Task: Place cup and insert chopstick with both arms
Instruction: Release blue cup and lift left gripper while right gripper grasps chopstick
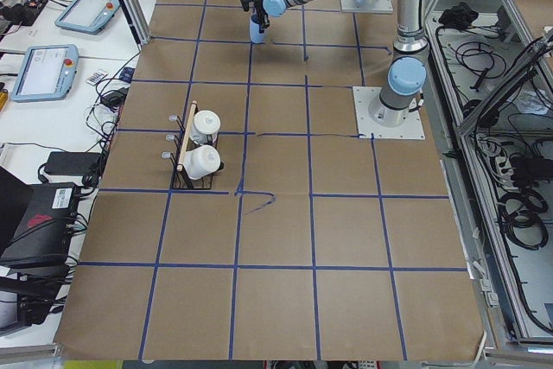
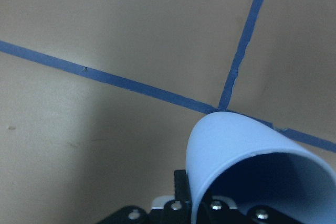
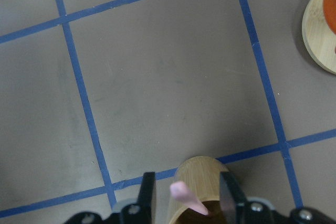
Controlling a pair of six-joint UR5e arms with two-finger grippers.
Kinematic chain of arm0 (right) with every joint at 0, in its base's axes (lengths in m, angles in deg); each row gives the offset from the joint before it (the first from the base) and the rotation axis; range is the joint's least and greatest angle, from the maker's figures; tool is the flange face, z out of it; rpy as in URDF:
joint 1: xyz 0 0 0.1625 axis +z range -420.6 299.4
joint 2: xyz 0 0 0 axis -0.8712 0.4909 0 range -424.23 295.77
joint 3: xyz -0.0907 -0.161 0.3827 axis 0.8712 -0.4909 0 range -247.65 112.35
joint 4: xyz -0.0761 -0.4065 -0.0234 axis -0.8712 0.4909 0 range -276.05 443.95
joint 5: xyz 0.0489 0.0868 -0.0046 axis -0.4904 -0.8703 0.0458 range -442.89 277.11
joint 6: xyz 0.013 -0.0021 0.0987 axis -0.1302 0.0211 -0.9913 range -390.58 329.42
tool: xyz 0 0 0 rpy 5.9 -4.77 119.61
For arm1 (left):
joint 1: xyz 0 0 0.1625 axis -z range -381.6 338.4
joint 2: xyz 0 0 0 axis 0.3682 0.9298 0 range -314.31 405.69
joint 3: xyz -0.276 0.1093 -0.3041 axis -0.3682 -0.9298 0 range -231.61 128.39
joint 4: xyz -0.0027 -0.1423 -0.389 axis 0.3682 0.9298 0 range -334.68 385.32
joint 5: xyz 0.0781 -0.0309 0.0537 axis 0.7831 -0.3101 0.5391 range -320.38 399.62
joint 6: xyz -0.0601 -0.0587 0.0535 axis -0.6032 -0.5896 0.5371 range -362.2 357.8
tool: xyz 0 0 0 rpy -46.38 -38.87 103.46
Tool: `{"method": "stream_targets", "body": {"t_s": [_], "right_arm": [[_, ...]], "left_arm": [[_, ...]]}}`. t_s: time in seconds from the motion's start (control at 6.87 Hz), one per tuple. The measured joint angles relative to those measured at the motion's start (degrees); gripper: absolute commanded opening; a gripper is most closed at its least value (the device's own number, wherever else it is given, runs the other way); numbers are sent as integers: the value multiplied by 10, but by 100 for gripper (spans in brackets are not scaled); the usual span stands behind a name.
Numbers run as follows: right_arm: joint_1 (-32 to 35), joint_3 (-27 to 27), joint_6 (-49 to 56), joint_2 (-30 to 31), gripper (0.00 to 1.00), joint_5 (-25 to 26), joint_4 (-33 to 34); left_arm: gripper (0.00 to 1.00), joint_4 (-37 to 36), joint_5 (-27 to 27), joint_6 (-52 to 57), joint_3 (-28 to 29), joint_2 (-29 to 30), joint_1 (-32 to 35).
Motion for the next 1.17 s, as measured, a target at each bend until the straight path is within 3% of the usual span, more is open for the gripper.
{"method": "stream_targets", "body": {"t_s": [0.15,0.29,0.44,0.58,0.73,0.87,1.17], "right_arm": [[0,0,0,0,32,0,0],[0,0,0,0,32,0,1],[0,-1,0,0,30,-1,1],[0,-1,0,0,21,-1,1],[0,-2,0,0,6,-2,1],[0,-2,0,1,0,-2,1],[0,-3,1,7,0,-4,0]], "left_arm": [[20,0,0,1,-2,3,0],[70,0,0,3,-3,6,1],[86,0,0,2,-3,6,3],[100,-2,0,1,-2,0,3],[100,-3,1,3,2,-16,1],[100,2,3,20,11,-35,-8],[100,44,2,131,37,-80,-77]]}}
